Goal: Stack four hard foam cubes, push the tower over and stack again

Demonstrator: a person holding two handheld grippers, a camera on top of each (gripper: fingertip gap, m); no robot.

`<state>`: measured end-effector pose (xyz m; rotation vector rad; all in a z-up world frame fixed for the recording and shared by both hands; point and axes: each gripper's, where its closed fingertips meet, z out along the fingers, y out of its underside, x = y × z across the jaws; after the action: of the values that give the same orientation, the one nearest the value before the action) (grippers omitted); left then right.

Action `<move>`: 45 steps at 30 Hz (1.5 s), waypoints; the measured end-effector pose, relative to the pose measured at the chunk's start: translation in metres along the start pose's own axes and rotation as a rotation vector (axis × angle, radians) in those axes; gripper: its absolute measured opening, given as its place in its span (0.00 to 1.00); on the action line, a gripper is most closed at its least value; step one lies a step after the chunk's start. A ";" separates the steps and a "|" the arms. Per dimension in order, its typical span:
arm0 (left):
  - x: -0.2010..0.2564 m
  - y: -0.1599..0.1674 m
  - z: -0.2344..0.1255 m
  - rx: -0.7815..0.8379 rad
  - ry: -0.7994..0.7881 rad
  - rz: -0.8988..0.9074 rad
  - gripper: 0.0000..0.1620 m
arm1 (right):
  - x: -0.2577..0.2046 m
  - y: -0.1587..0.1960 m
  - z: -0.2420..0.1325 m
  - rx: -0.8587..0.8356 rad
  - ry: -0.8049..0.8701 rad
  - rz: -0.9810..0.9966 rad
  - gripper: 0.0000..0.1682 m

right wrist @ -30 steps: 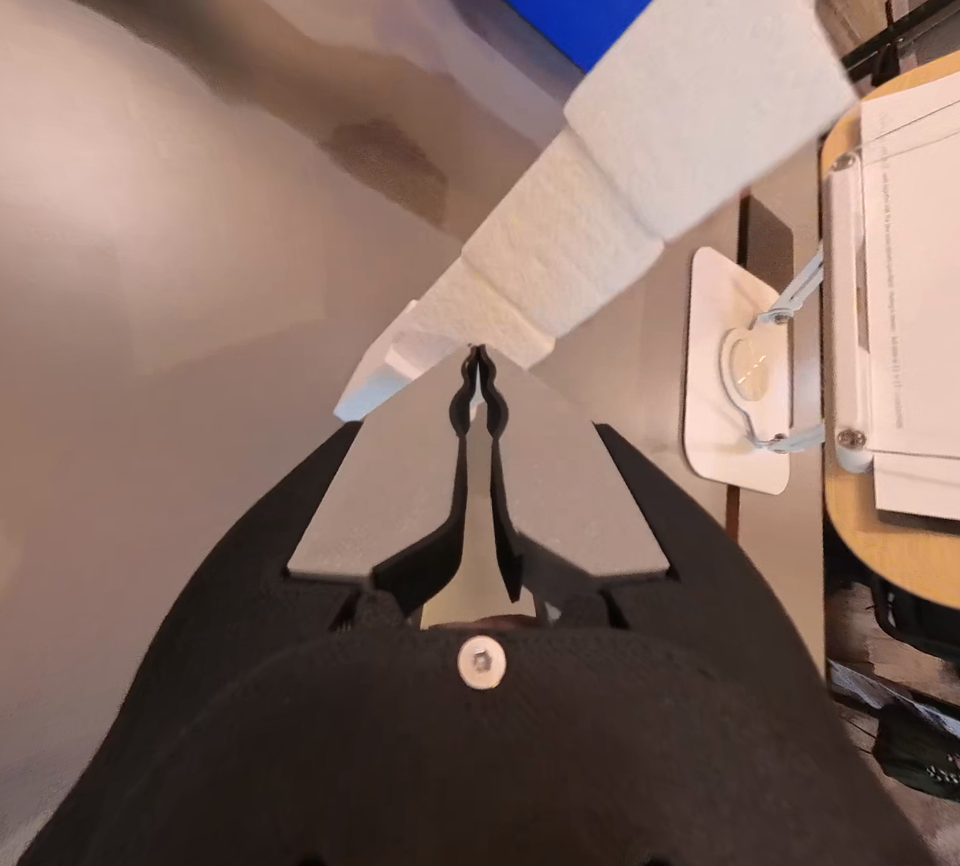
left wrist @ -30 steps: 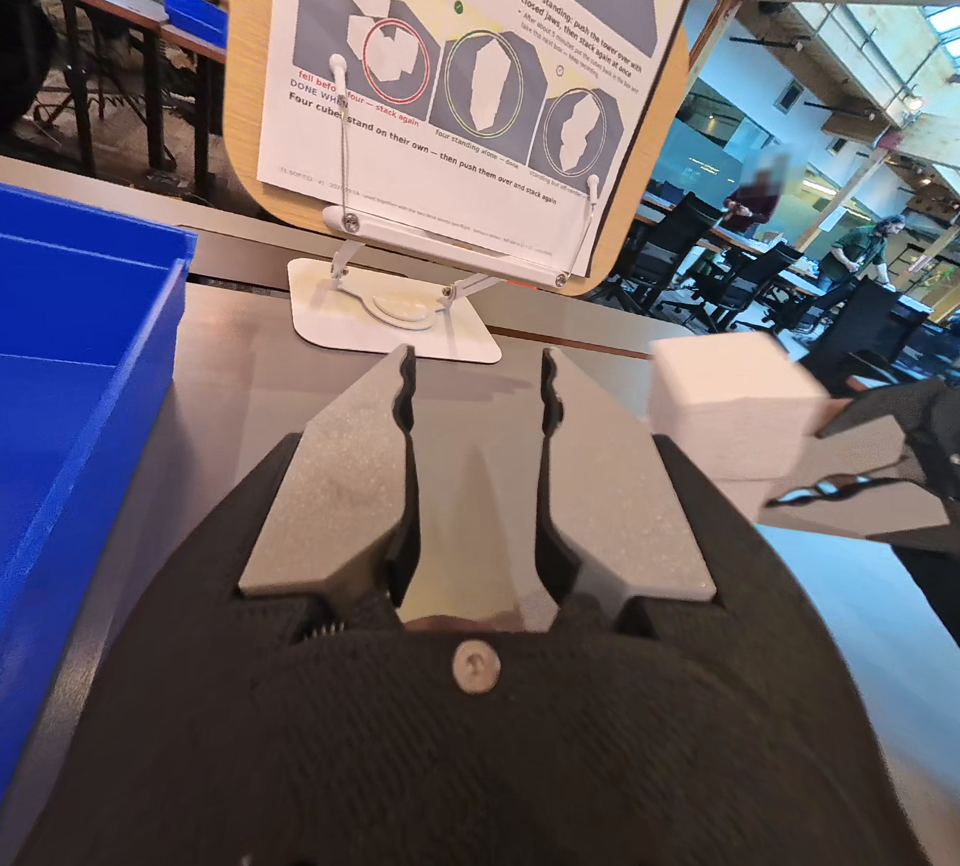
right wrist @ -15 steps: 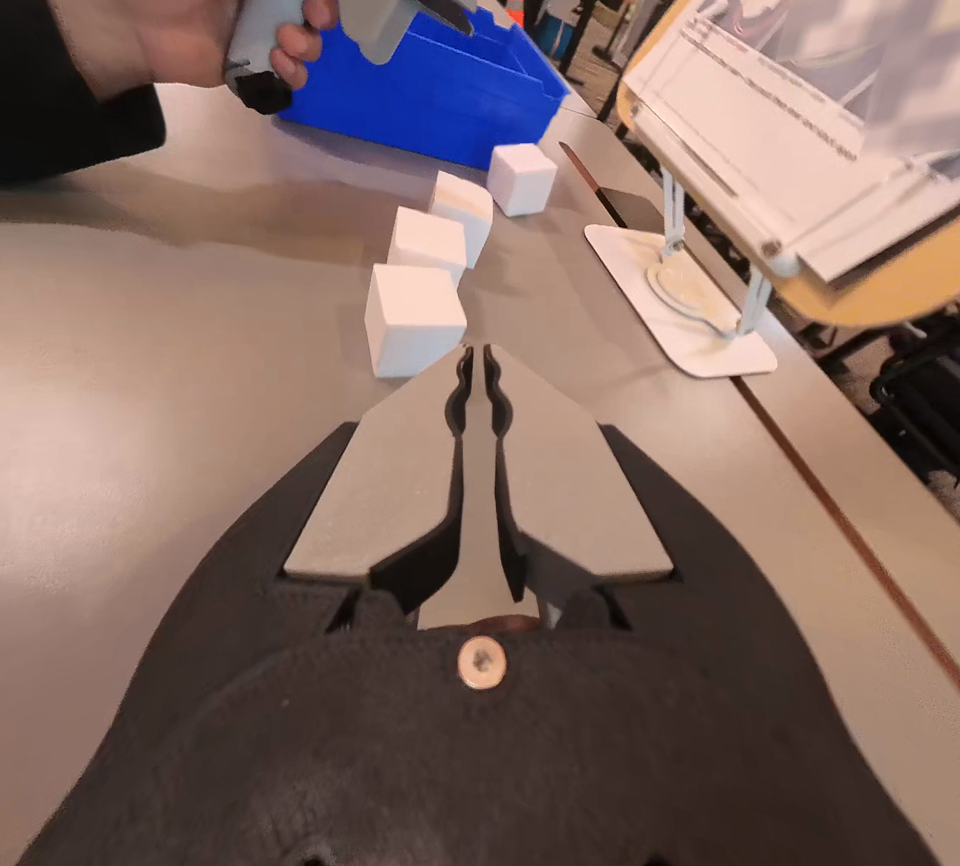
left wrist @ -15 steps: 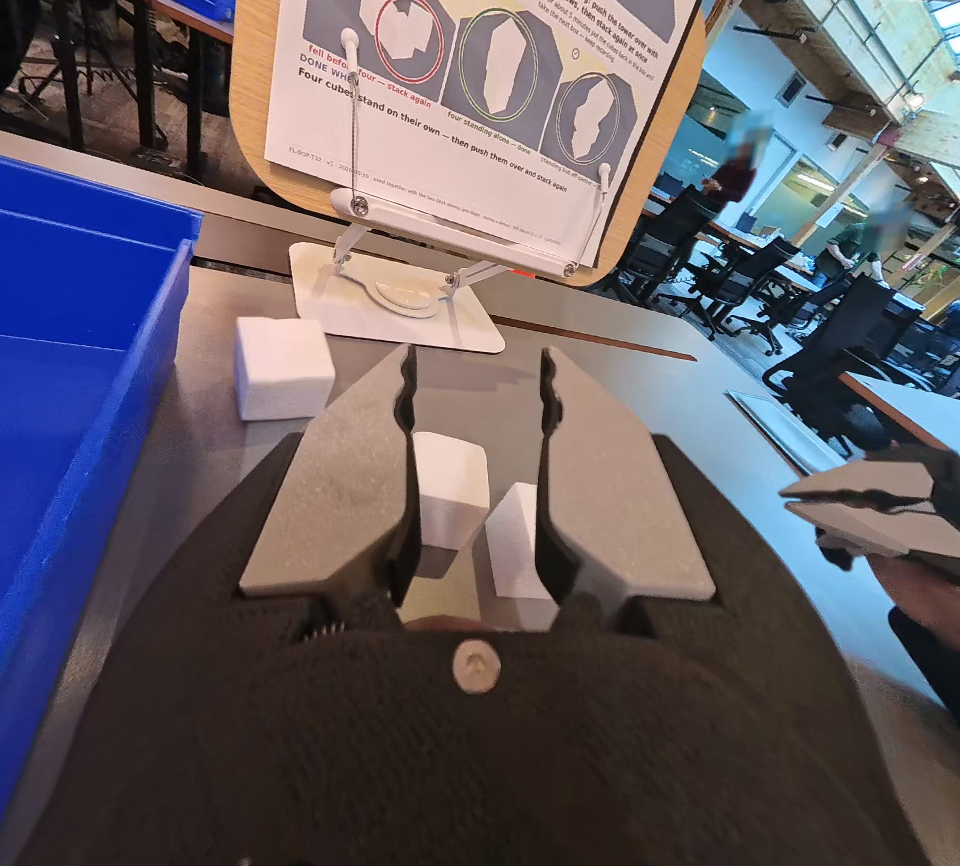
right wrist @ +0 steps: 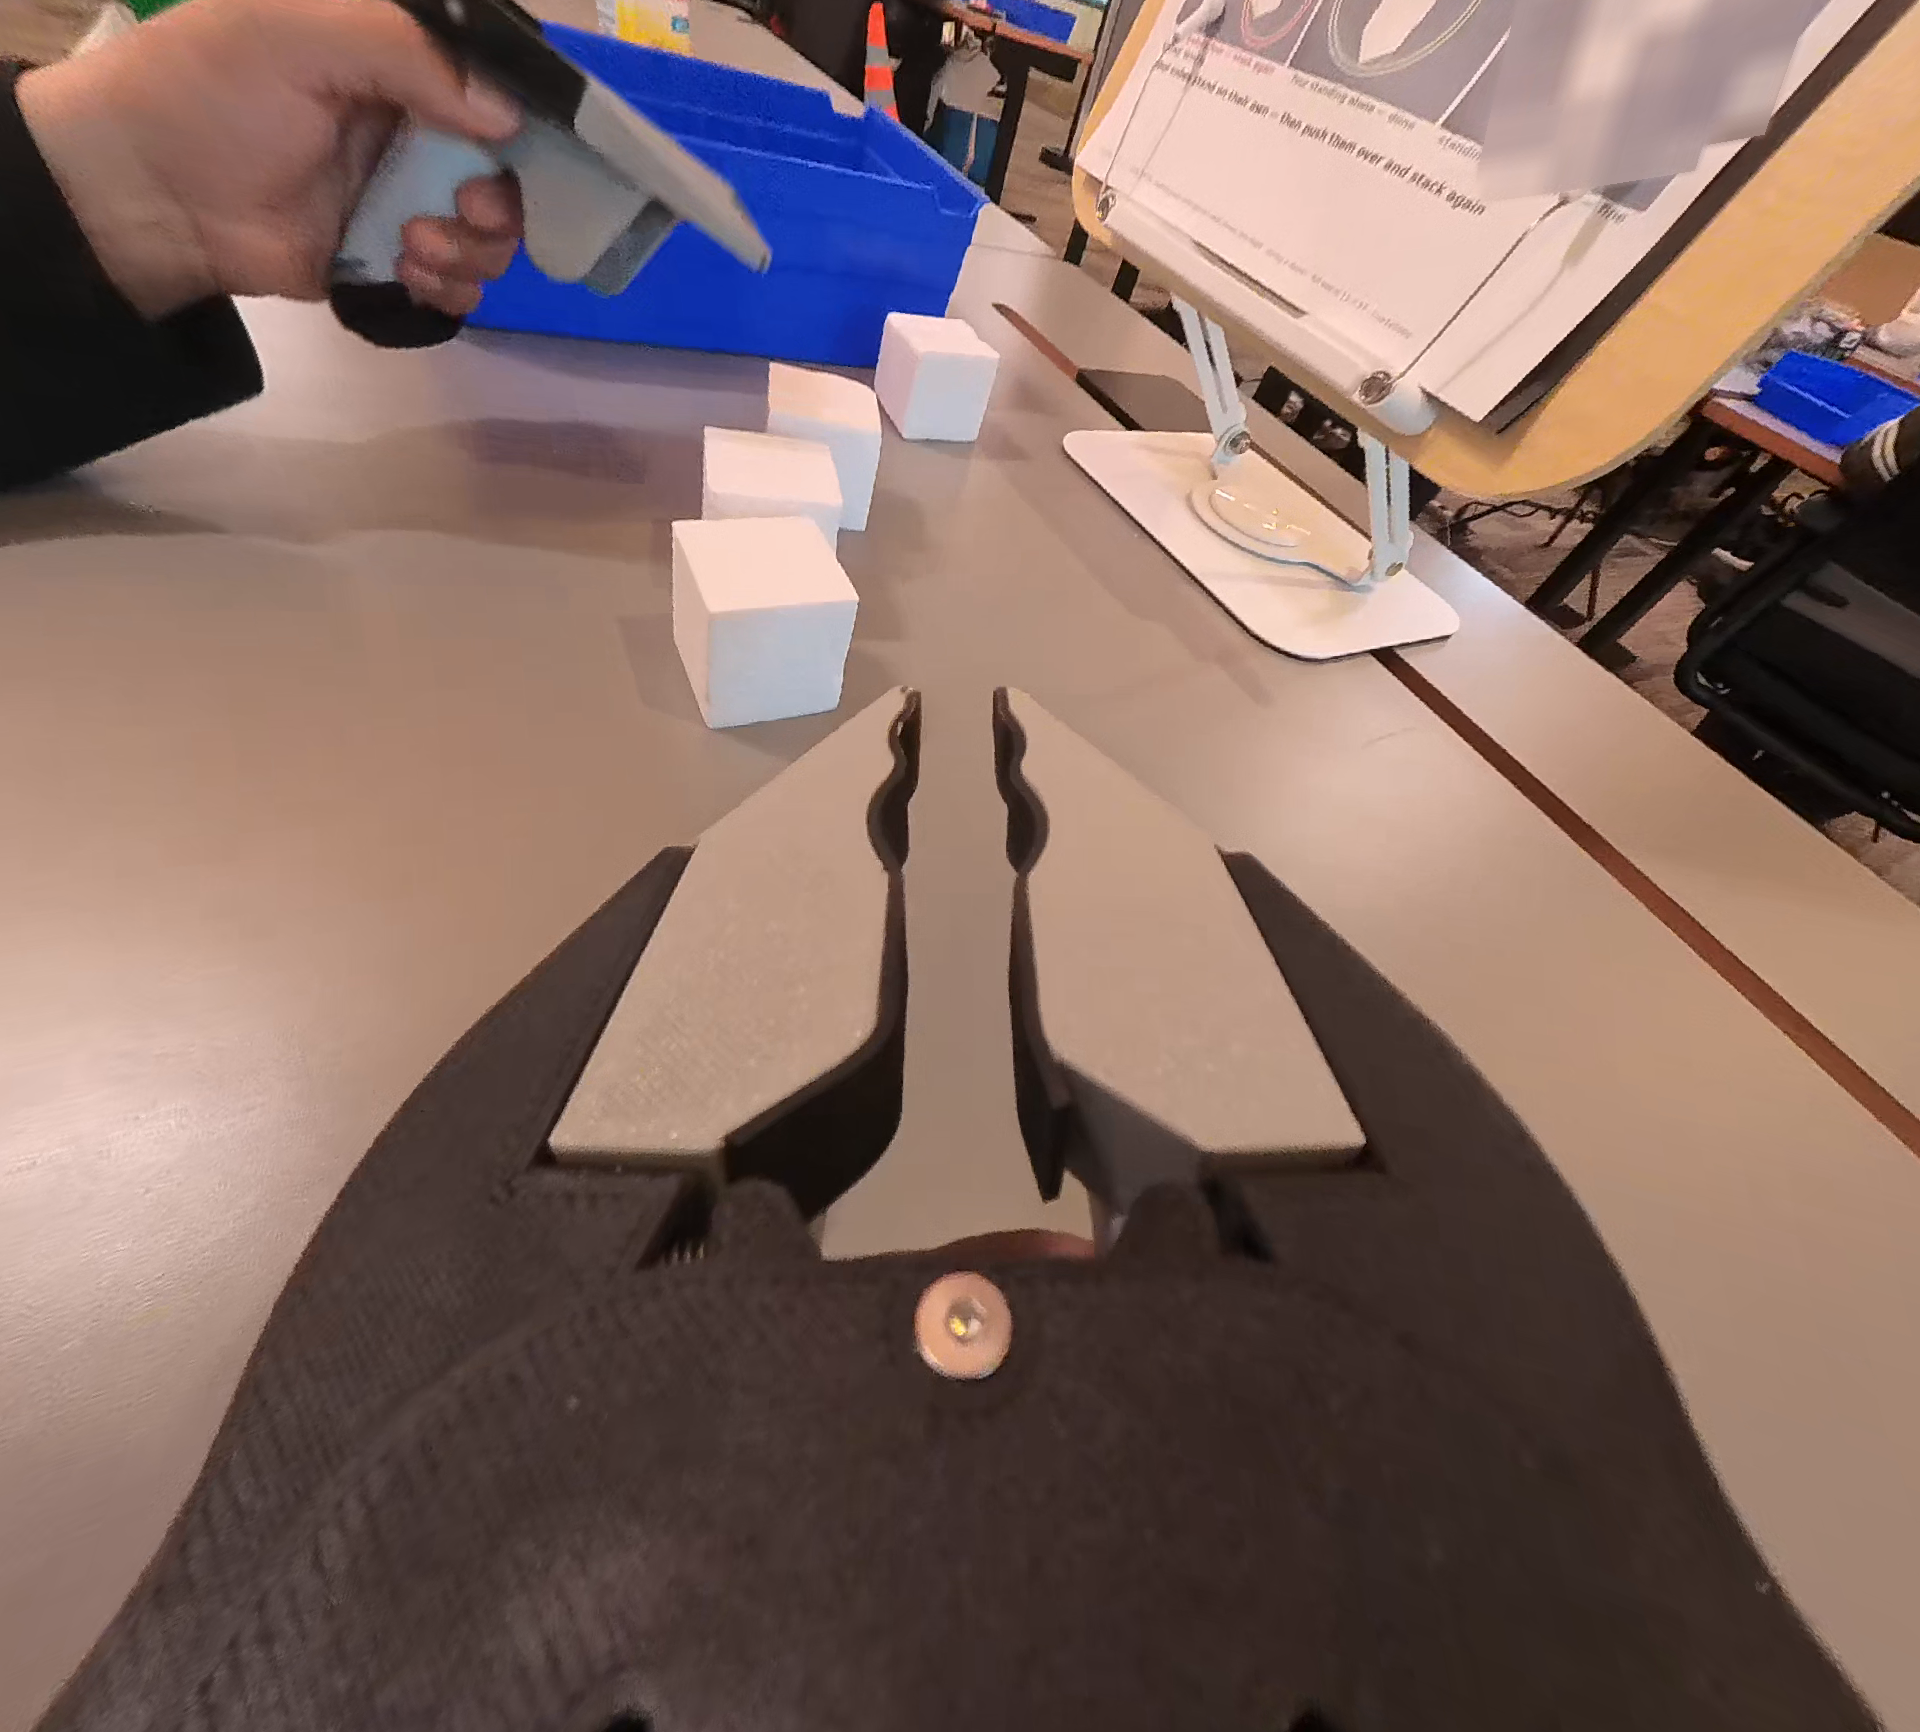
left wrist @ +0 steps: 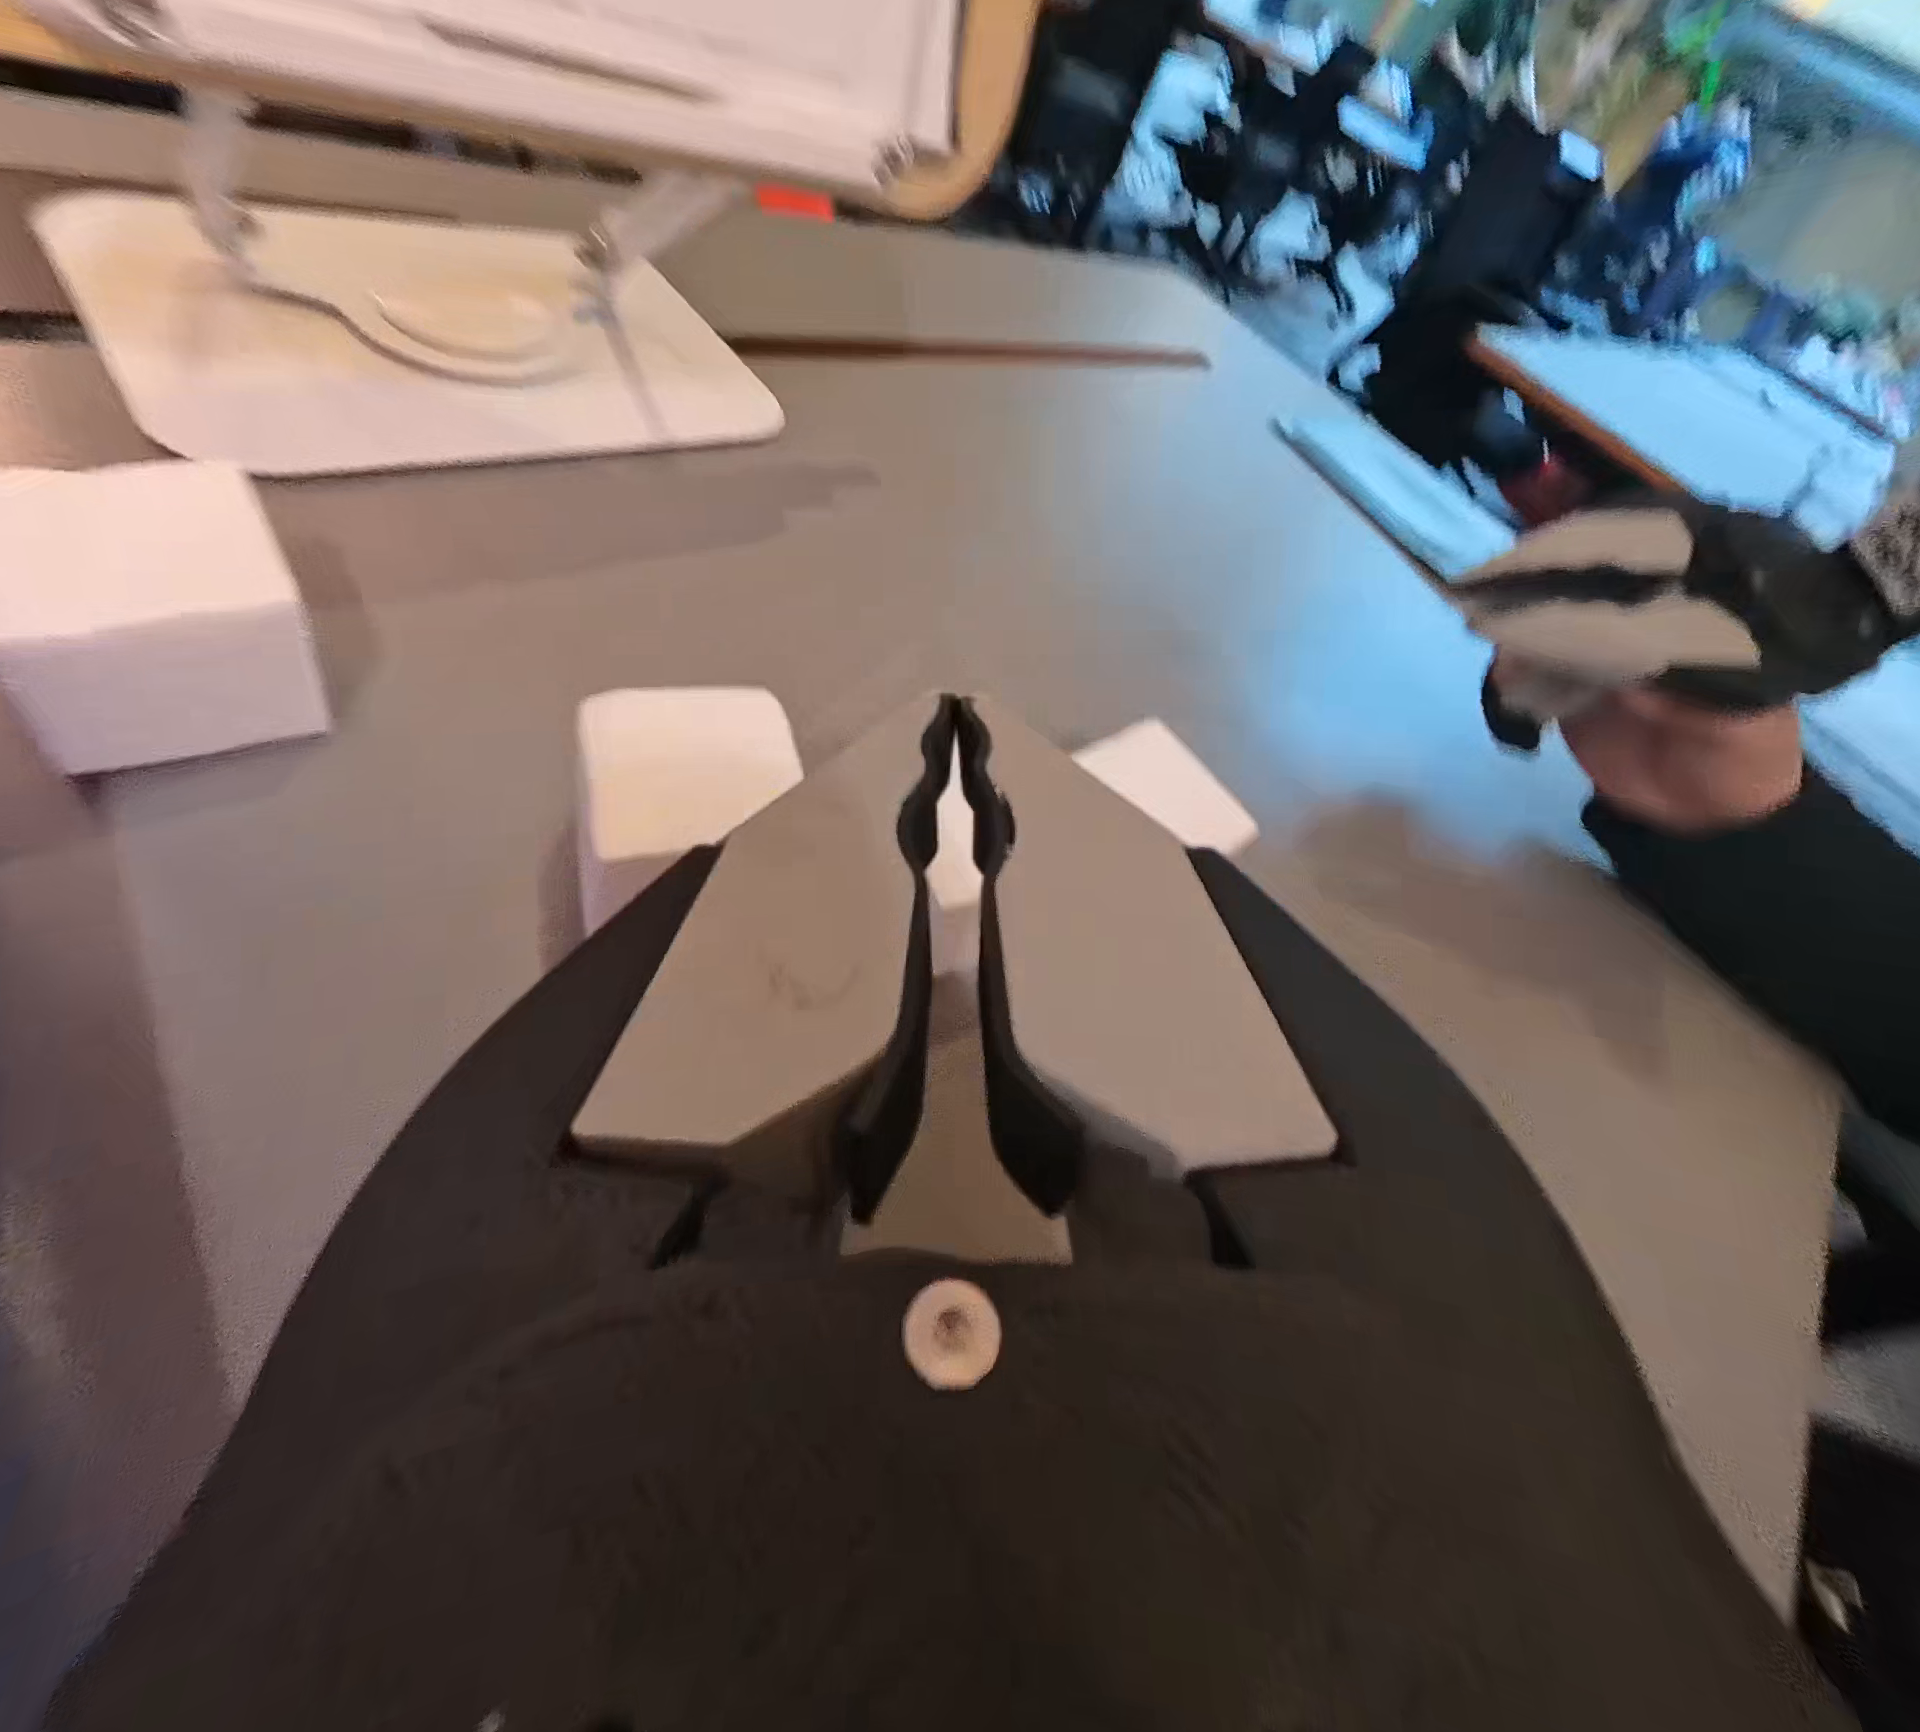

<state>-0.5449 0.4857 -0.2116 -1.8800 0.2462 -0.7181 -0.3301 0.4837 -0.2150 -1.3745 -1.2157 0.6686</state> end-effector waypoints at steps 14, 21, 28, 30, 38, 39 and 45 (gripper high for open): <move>-0.013 0.073 0.051 -0.397 -0.277 0.258 0.00 | 0.001 -0.011 -0.002 0.041 0.001 0.019 0.05; 0.014 0.028 0.061 -0.125 -0.336 0.400 0.02 | 0.001 -0.005 -0.001 0.027 0.023 0.004 0.05; 0.004 0.030 0.056 -0.115 -0.304 0.268 0.20 | 0.001 0.011 0.007 -0.016 0.014 0.032 0.05; 0.007 0.029 0.057 -0.104 -0.275 0.249 0.21 | -0.001 0.012 0.008 -0.021 0.014 0.024 0.06; 0.007 0.032 0.058 -0.127 -0.295 0.305 0.21 | -0.002 0.012 0.010 -0.023 0.020 0.015 0.06; 0.007 0.031 0.058 -0.128 -0.301 0.310 0.21 | -0.001 0.012 0.009 -0.022 0.022 0.017 0.06; 0.005 0.029 0.055 -0.117 -0.303 0.303 0.21 | -0.001 0.011 0.009 -0.017 0.023 0.023 0.06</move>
<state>-0.5041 0.5138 -0.2503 -1.9763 0.3735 -0.2137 -0.3352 0.4880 -0.2276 -1.4087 -1.1907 0.6584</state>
